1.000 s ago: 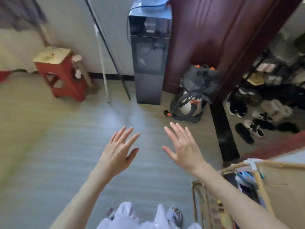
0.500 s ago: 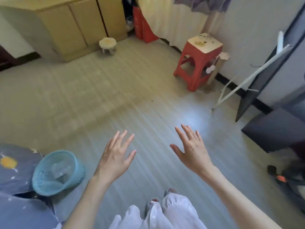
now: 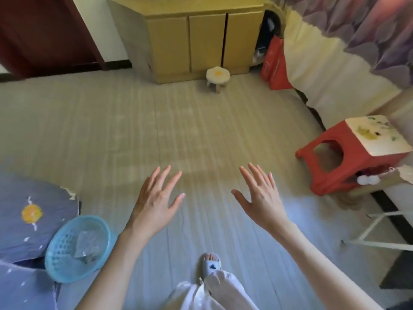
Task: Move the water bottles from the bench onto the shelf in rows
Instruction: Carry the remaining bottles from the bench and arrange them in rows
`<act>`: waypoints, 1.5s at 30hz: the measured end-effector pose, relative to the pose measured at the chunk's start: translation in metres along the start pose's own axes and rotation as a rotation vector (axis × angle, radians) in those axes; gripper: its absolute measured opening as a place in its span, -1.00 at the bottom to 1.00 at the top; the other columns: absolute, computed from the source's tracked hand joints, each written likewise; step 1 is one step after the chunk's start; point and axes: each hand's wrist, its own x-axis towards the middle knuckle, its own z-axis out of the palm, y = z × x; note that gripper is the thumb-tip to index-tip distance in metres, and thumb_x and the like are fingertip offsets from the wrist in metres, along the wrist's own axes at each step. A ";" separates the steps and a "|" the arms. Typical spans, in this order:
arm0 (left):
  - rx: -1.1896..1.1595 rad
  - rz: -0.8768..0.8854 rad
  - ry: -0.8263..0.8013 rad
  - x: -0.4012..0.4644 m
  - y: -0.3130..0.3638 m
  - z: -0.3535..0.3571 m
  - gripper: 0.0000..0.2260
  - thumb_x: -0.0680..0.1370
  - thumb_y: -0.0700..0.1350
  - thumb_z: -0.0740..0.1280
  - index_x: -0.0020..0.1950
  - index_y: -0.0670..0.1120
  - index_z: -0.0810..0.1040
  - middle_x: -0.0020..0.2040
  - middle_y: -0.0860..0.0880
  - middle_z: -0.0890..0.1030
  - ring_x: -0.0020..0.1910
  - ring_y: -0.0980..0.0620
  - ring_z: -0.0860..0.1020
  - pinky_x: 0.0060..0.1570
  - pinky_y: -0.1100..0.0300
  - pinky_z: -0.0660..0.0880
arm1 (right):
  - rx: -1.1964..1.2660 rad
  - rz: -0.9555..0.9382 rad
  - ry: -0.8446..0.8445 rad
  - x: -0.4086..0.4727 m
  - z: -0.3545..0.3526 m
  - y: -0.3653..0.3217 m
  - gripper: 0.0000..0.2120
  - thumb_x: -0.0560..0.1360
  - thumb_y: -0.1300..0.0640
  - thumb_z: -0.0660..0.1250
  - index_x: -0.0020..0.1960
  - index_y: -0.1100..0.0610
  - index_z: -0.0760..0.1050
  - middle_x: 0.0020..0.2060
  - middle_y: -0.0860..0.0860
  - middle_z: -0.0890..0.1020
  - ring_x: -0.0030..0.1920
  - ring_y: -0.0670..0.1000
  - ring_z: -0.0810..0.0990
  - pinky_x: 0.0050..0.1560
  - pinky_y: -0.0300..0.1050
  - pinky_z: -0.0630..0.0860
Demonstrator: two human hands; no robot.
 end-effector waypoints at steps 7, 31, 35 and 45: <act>-0.004 -0.071 -0.028 0.139 -0.007 0.005 -0.39 0.47 0.30 -0.05 0.37 -0.02 0.33 0.40 -0.13 0.34 0.42 -0.14 0.23 0.36 0.01 0.17 | 0.012 -0.053 -0.053 0.159 -0.012 0.027 -0.37 0.46 -0.24 0.03 0.39 0.12 0.30 0.36 0.18 0.39 0.39 0.20 0.31 0.37 0.20 0.14; -0.098 -0.170 0.012 0.770 -0.109 -0.009 -0.32 0.39 0.29 -0.12 0.43 0.02 0.20 0.48 -0.07 0.18 0.49 -0.06 0.04 0.41 0.09 0.04 | -0.046 -0.132 -0.087 0.812 -0.053 0.124 -0.36 0.52 -0.22 0.07 0.49 0.01 0.01 0.50 0.07 0.10 0.50 0.08 0.00 0.46 0.06 -0.14; -0.111 -0.209 0.058 0.879 -0.122 -0.025 -0.33 0.39 0.29 -0.12 0.44 0.03 0.18 0.49 -0.05 0.16 0.49 -0.04 0.02 0.41 0.08 0.04 | -0.042 -0.178 -0.076 0.933 -0.069 0.132 -0.38 0.52 -0.20 0.11 0.48 0.02 0.03 0.49 0.08 0.12 0.50 0.07 0.02 0.47 0.06 -0.11; -0.124 -0.287 0.060 1.077 -0.186 -0.054 -0.37 0.43 0.28 -0.05 0.43 0.01 0.20 0.48 -0.07 0.18 0.48 -0.05 0.04 0.40 0.07 0.07 | 0.001 -0.250 -0.092 1.173 -0.074 0.119 -0.40 0.53 -0.16 0.12 0.47 0.04 0.09 0.48 0.07 0.17 0.50 0.07 0.05 0.46 0.03 -0.07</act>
